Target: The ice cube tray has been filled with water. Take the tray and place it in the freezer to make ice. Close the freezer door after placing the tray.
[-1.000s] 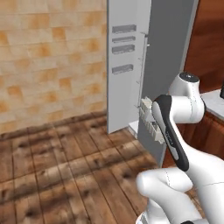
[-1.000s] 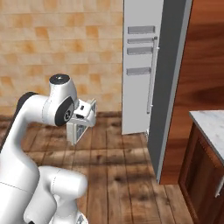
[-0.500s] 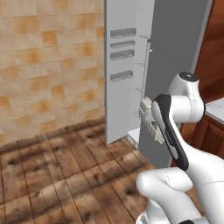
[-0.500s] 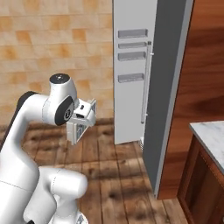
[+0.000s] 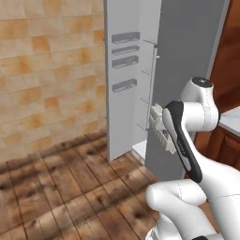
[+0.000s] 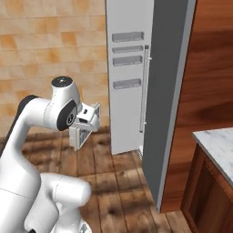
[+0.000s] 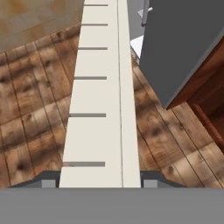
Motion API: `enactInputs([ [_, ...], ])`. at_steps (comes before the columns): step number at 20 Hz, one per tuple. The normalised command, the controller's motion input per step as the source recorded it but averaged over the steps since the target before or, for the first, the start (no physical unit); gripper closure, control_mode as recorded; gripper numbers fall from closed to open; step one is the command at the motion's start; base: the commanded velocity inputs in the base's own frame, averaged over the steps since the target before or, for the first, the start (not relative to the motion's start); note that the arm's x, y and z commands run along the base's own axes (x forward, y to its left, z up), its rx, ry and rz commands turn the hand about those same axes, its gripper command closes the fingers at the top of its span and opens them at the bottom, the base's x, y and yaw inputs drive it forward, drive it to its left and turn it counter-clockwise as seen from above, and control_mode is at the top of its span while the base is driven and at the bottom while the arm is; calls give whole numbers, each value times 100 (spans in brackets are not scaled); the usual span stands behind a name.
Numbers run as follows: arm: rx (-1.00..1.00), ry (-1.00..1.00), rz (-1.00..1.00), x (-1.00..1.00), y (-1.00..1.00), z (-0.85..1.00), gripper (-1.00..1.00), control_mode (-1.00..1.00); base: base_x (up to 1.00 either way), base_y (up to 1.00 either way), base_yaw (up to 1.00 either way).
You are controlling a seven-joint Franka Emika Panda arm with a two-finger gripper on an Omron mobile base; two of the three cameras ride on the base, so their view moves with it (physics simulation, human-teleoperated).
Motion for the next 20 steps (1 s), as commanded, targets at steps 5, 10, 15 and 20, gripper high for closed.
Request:
enactInputs([
  [5,0,0,0,0,0,0,100,100,64,-7,-21],
  [10,0,0,0,0,0,0,100,100,79,-4,-20],
  [15,0,0,0,0,0,0,100,100,71,-1,-20],
  [20,0,0,0,0,0,0,100,100,59,0,-22],
])
